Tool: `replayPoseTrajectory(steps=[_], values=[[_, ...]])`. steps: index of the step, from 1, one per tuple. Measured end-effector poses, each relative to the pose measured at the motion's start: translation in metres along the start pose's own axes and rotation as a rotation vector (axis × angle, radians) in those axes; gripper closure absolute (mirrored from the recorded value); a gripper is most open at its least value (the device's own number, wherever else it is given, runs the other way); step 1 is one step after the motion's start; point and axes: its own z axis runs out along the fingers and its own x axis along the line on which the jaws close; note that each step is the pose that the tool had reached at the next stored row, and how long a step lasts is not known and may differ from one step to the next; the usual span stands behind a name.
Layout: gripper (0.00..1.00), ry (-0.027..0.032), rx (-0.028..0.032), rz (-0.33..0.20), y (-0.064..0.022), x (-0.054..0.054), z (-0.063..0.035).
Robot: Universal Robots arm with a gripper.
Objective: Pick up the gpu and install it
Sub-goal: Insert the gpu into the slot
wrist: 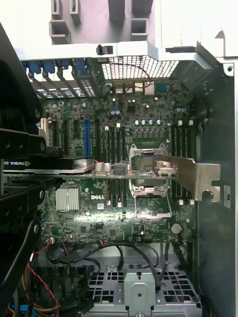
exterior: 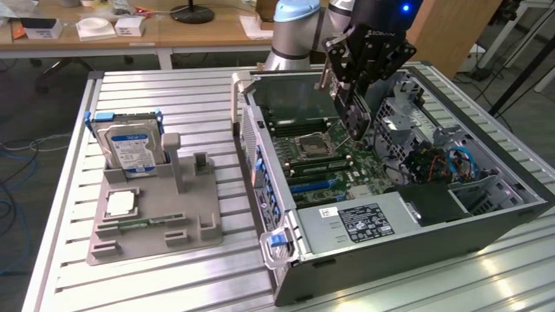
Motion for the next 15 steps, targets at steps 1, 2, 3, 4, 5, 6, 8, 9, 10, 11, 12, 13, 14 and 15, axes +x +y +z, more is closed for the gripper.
replayPoseTrajectory(steps=[1,2,3,4,5,6,8,9,10,11,12,13,14,15], values=[[0.74,-0.0001,-0.0003,0.0,0.0,0.0,0.0],[0.74,0.0,-0.0013,0.0,0.0,0.0,0.0],[0.74,0.0,-0.0019,0.0,0.0001,0.0,0.0],[0.74,0.0,-0.002,0.0,0.0001,0.0,0.0001],[0.74,0.0001,-0.002,-0.001,0.0,0.0,0.0],[0.74,0.0002,-0.0019,-0.002,0.0,0.0,0.0],[0.74,0.0005,-0.0021,-0.009,0.0,0.0,0.0],[0.74,0.0009,-0.0023,-0.018,0.0,0.0,0.0],[0.74,0.0013,-0.0024,-0.027,0.0,0.0,0.0],[0.74,0.0019,-0.0026,-0.037,0.0,0.0,0.0],[0.74,0.0023,-0.0027,-0.048,0.0,0.0,0.0],[0.74,0.0028,-0.0029,-0.058,0.0,0.0,0.0],[0.74,0.0033,-0.0031,-0.068,0.0,0.0,0.0],[0.74,0.0038,-0.0033,-0.079,0.0,0.0,0.0]])
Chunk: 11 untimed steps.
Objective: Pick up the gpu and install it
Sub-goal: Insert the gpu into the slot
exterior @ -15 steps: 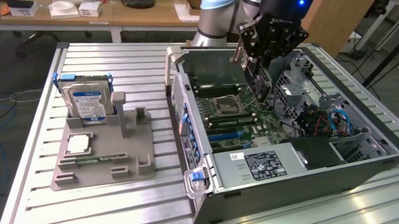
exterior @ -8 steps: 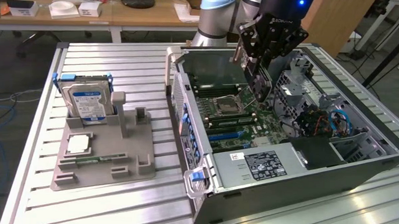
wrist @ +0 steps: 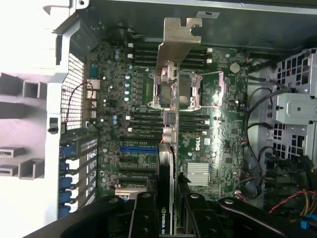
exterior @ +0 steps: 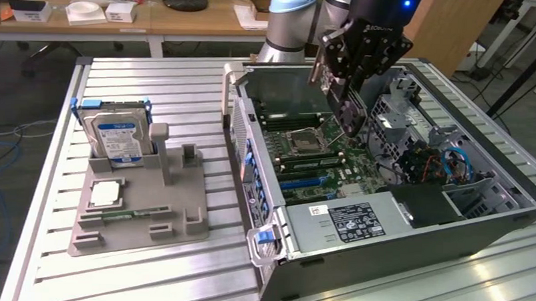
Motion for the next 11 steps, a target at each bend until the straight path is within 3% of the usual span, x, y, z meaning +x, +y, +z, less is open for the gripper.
replayPoseTrajectory(steps=[11], values=[[0.74,0.0055,-0.0018,-0.11,0.0,0.0,0.0001]])
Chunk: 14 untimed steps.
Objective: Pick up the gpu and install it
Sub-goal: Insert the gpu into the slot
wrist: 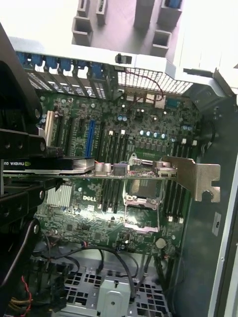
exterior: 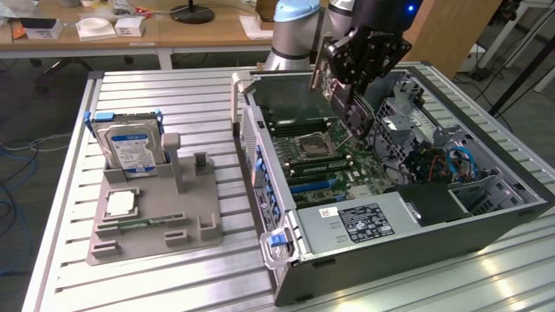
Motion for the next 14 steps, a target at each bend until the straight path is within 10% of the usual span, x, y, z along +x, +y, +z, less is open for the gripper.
replayPoseTrajectory(steps=[14], values=[[0.74,0.0066,-0.0022,-0.135,0.0,0.0,0.0003]])
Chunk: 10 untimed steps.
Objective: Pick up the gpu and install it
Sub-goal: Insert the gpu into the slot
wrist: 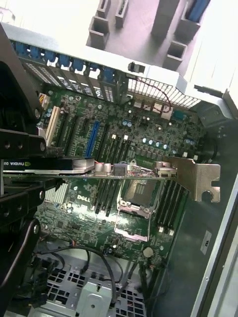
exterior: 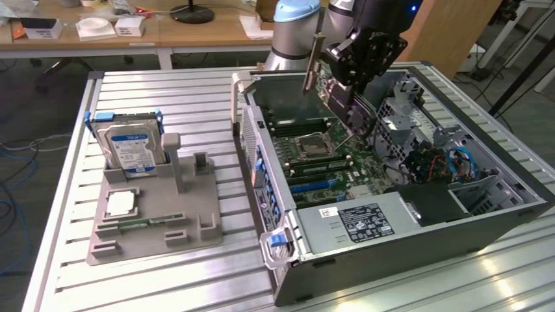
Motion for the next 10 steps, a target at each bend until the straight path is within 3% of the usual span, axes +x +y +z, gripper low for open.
replayPoseTrajectory(steps=[10], values=[[0.74,0.0044,-0.0015,-0.089,0.0,0.0,0.0003]])
